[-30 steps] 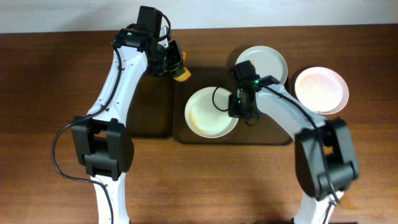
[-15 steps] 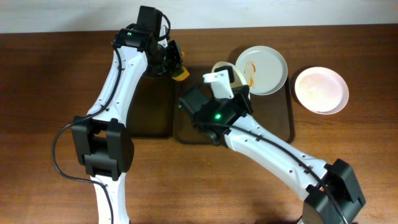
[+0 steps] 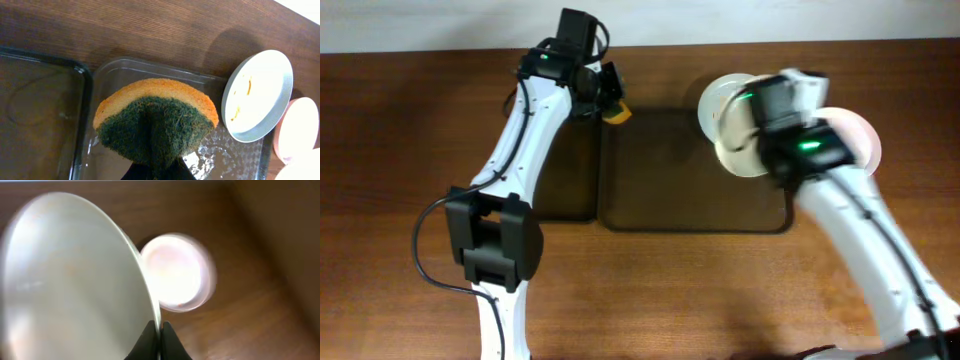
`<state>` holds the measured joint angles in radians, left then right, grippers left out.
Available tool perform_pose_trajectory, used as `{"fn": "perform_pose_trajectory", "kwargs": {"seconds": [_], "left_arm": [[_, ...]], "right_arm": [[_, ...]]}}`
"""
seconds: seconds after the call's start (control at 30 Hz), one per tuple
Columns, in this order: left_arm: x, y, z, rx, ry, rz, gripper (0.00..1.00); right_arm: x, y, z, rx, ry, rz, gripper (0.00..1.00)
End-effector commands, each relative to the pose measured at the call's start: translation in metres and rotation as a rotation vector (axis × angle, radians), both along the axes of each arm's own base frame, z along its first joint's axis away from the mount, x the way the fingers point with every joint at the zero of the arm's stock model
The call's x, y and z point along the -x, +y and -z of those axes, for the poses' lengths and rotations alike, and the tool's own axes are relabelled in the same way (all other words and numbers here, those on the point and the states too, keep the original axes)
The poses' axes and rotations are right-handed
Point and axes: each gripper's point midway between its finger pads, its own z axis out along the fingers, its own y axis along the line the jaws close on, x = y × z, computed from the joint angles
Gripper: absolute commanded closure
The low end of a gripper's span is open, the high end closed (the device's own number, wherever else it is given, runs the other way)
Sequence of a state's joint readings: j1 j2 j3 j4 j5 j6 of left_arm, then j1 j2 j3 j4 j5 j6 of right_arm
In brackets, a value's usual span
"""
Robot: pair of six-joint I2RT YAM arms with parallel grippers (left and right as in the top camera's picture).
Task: Clean dirty plates on tray and stack at the side
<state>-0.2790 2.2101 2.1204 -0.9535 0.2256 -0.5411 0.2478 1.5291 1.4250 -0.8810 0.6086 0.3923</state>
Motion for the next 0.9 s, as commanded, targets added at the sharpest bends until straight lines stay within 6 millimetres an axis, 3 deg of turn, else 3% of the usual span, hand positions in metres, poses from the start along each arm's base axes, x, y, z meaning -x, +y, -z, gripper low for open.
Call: {"fn": "perform_pose_trajectory", "kwargs": {"seconds": [0.0, 0.07, 0.13, 0.17, 0.23, 0.37, 0.4, 0.47, 0.5, 0.57, 0.67, 0.73, 0.77, 0.8, 0.87], "left_arm": [[-0.003, -0.003, -0.011, -0.057, -0.058, 0.000, 1.00], [-0.005, -0.003, -0.012, -0.059, -0.070, -0.001, 1.00], [-0.007, 0.000, -0.012, -0.077, -0.079, -0.013, 1.00], [-0.007, -0.001, -0.013, -0.076, -0.082, -0.014, 1.00], [-0.010, -0.001, -0.015, -0.072, -0.095, -0.014, 1.00], [-0.010, -0.001, -0.015, -0.072, -0.096, -0.014, 1.00], [-0.010, -0.001, -0.015, -0.072, -0.096, -0.014, 1.00], [-0.011, -0.002, -0.015, -0.070, -0.099, -0.014, 1.00], [-0.011, -0.002, -0.015, -0.070, -0.099, -0.014, 1.00], [-0.011, -0.002, -0.015, -0.070, -0.099, -0.014, 1.00], [-0.010, -0.001, -0.015, -0.072, -0.094, -0.013, 1.00], [-0.007, 0.000, -0.012, -0.077, -0.080, -0.013, 1.00], [-0.006, 0.000, -0.012, -0.078, -0.076, -0.012, 1.00], [-0.005, 0.000, -0.011, -0.080, -0.069, -0.012, 1.00], [-0.004, 0.001, -0.010, -0.081, -0.065, -0.012, 1.00]], "right_arm": [[-0.004, -0.074, 0.023, -0.320, 0.010, 0.142, 0.96], [-0.003, -0.141, 0.041, -0.351, -0.004, 0.281, 0.96], [0.001, -0.187, 0.062, -0.365, 0.002, 0.357, 0.96], [-0.001, -0.198, 0.075, -0.383, 0.013, 0.363, 0.96], [-0.003, -0.212, 0.101, -0.395, 0.045, 0.394, 0.96], [-0.032, -0.223, 0.141, -0.402, 0.030, 0.384, 0.94], [-0.035, -0.222, 0.146, -0.412, 0.031, 0.378, 0.89], [-0.035, -0.220, 0.154, -0.426, 0.046, 0.374, 0.54], [-0.037, -0.218, 0.153, -0.435, 0.044, 0.365, 0.40], [-0.053, -0.195, 0.136, -0.492, 0.029, 0.240, 0.32], [-0.081, -0.150, 0.096, -0.497, 0.039, 0.075, 0.32], [-0.098, -0.104, 0.080, -0.489, 0.042, -0.026, 0.33], [-0.103, -0.086, 0.080, -0.488, 0.046, -0.063, 0.34], [-0.110, -0.053, 0.092, -0.481, 0.082, -0.100, 0.39], [-0.110, -0.037, 0.112, -0.464, 0.130, -0.071, 0.46]]}}
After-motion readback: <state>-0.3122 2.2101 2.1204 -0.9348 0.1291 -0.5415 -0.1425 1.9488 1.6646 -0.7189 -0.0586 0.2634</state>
